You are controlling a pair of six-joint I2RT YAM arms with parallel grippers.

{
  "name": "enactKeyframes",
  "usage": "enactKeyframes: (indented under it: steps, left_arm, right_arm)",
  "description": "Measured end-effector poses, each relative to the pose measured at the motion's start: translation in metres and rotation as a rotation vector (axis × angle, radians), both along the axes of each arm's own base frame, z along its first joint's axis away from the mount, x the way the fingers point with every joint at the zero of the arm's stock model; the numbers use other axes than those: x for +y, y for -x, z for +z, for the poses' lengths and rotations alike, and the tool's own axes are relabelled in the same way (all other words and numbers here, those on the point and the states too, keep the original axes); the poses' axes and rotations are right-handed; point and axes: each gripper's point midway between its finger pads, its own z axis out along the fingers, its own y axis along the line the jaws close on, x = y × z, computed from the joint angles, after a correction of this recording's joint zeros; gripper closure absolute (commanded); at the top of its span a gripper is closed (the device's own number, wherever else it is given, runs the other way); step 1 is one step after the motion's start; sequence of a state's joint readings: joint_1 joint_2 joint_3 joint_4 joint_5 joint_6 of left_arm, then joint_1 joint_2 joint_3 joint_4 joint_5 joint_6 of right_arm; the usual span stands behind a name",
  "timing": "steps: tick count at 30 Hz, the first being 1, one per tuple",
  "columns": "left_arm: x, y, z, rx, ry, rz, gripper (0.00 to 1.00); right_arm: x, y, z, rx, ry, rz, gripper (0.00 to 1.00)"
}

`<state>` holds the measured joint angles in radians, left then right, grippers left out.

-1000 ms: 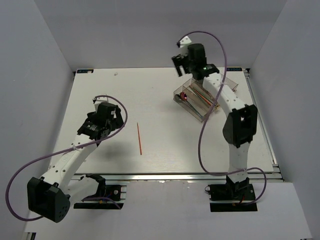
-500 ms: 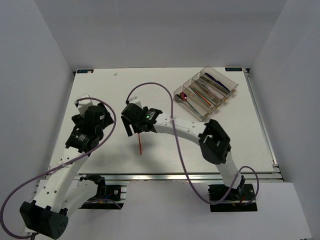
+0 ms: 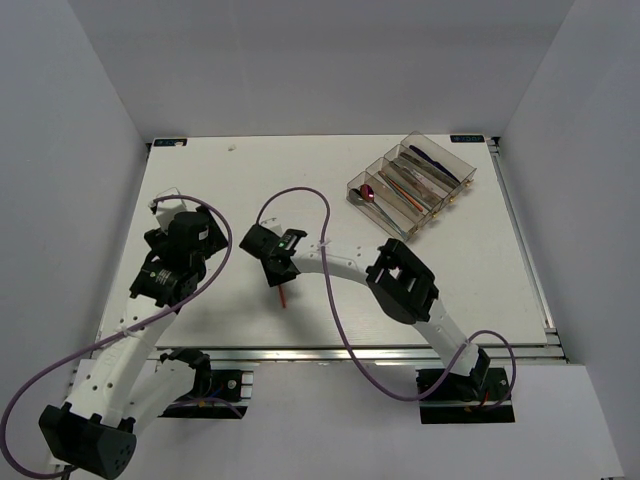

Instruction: Sort the eating utensils into containers

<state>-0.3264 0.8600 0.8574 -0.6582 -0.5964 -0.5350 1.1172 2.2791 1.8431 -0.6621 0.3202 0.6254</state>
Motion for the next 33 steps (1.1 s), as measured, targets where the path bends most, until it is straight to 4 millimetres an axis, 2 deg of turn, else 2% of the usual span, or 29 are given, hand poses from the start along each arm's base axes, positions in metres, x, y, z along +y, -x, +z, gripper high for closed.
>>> enactKeyframes:
  steps: [3,5,6,7,12,15,17,19,21,24,26,29,33]
  left_arm:
    - [0.000,0.000,0.000,-0.001,0.001,-0.003,0.02]
    - [-0.001,0.000,0.000,0.000,0.001,-0.005,0.02]
    - [-0.001,0.000,0.000,0.000,0.001,-0.006,0.02]
    - [-0.001,0.000,0.000,0.000,0.001,-0.006,0.02]
    - [-0.001,0.000,0.000,0.000,0.002,-0.008,0.02]
    - [-0.001,0.000,0.000,0.000,0.003,-0.010,0.02]
    - [-0.001,0.000,0.001,-0.001,0.004,-0.010,0.02]
    - [-0.001,0.001,0.002,-0.007,0.006,-0.010,0.02]
    - [-0.002,0.001,0.004,-0.015,0.010,-0.013,0.02]
    - [-0.003,0.001,0.007,-0.028,0.018,-0.023,0.02]
    - [-0.005,0.001,0.008,-0.031,0.022,-0.032,0.02]
    - [-0.006,0.000,0.008,-0.031,0.024,-0.040,0.02]
    - [-0.008,-0.001,0.005,-0.018,0.024,-0.047,0.02]
  right_arm:
    - [0.002,0.002,-0.001,0.008,0.000,0.008,0.72]
    - [0.000,0.003,-0.001,0.009,0.007,0.010,0.77]
    - [-0.001,0.002,-0.001,0.008,0.013,0.013,0.91]
    - [-0.002,0.003,-0.002,0.008,0.019,0.018,1.00]
    - [-0.012,0.001,0.001,0.010,0.002,0.037,1.00]
    - [-0.040,0.003,0.008,0.042,-0.018,0.077,1.00]
    - [-0.066,-0.006,0.024,0.045,-0.044,0.093,1.00]
    - [-0.088,-0.031,0.054,0.002,-0.097,0.092,1.00]
    - [-0.114,-0.072,0.095,-0.097,-0.156,0.097,1.00]
    - [-0.171,-0.138,0.151,-0.283,-0.156,0.112,1.00]
    - [-0.207,-0.175,0.174,-0.393,-0.081,0.137,1.00]
    - [-0.240,-0.209,0.184,-0.483,0.065,0.221,1.00]
    - [-0.264,-0.247,0.168,-0.489,0.201,0.304,1.00]
